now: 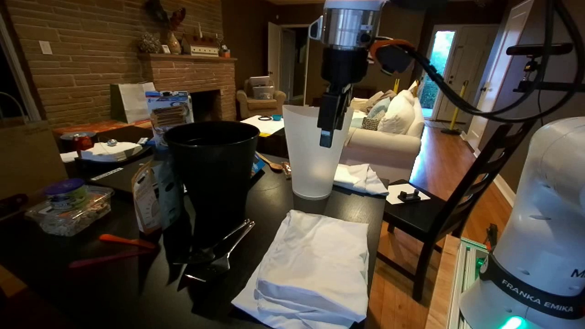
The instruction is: Tip the plastic jar over
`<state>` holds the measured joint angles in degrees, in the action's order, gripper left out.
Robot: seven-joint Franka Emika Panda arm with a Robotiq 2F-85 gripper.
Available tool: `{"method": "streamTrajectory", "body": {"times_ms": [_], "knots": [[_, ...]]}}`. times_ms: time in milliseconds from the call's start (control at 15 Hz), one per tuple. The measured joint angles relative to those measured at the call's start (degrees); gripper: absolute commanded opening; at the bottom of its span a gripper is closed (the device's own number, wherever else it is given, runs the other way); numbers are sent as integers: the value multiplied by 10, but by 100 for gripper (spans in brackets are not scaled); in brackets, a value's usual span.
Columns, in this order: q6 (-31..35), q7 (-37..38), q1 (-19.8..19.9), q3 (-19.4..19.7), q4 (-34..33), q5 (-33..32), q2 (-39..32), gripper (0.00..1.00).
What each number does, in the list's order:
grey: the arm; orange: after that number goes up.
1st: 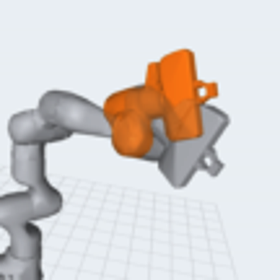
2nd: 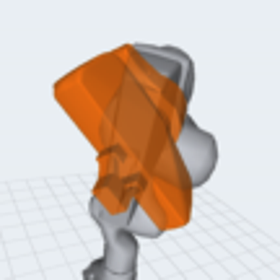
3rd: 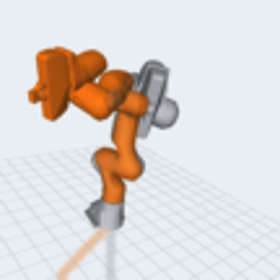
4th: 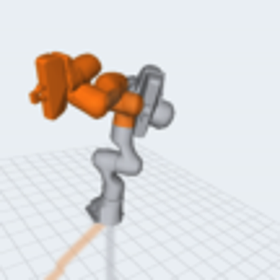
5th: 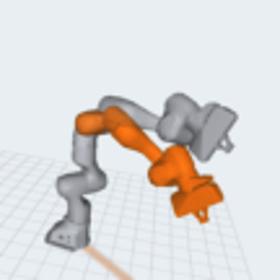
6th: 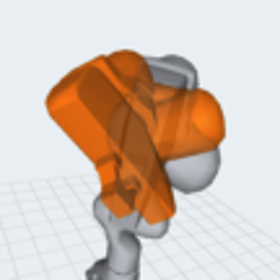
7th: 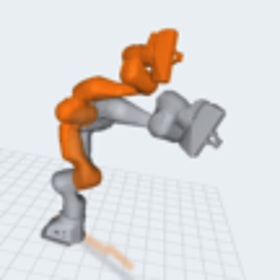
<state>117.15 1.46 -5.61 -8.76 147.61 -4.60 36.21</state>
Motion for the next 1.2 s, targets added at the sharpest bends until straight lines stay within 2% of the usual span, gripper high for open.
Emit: {"method": "streamTrajectory", "body": {"times_ms": [333,533,733,933,1200], "knots": [[164,32,120,51,-15,-115,-63,100],[225,64,189,76,-54,-162,-112,100],[236,137,233,77,-103,-197,-151,100],[234,242,262,70,-138,-263,-184,100],[178,380,278,70,-177,-346,-227,100]]}}
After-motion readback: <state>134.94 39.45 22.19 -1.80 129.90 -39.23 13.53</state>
